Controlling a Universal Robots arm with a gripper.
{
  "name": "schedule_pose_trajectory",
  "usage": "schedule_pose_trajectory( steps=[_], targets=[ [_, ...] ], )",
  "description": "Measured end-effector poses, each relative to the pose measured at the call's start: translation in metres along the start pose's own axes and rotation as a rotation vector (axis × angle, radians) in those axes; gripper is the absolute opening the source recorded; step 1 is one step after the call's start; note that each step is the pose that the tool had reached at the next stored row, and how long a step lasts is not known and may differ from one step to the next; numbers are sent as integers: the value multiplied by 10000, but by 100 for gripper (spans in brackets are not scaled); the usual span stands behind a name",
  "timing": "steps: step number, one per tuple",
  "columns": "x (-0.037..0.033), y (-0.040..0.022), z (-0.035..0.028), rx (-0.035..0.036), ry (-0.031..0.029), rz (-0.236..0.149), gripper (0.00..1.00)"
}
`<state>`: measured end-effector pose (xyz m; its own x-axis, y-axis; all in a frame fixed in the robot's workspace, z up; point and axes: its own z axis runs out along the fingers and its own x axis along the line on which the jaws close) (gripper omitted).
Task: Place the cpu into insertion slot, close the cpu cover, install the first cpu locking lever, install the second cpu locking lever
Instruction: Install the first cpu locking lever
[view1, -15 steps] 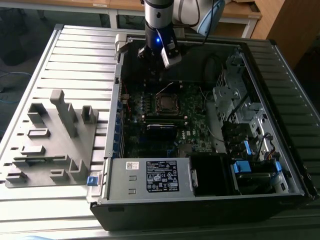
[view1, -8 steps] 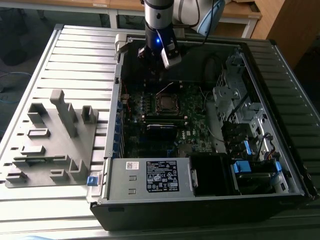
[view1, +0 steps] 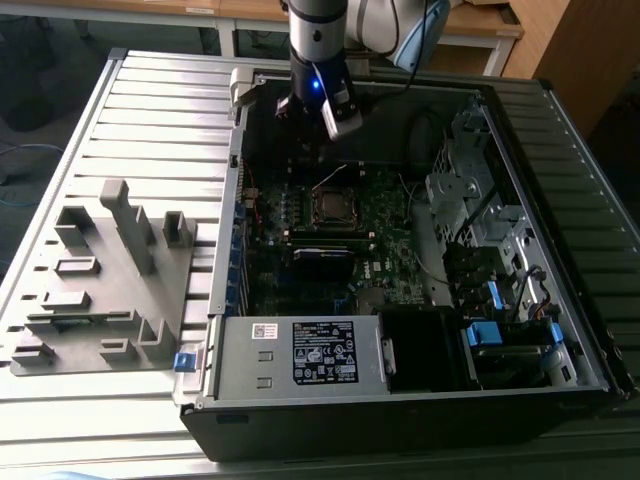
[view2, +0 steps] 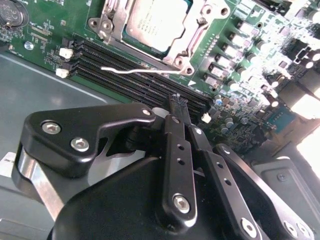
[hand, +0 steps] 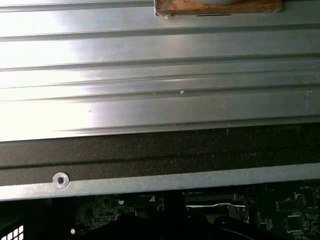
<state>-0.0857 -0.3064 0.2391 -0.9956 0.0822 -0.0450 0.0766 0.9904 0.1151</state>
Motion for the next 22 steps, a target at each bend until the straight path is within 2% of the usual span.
schedule_pose_trajectory(
  steps=[3,10,22],
  targets=[
    [-13,-1,14,1,4,-21,11],
    [-90,3,42,-2,5,-41,11],
    [-102,2,58,-1,5,-41,11]
  ],
)
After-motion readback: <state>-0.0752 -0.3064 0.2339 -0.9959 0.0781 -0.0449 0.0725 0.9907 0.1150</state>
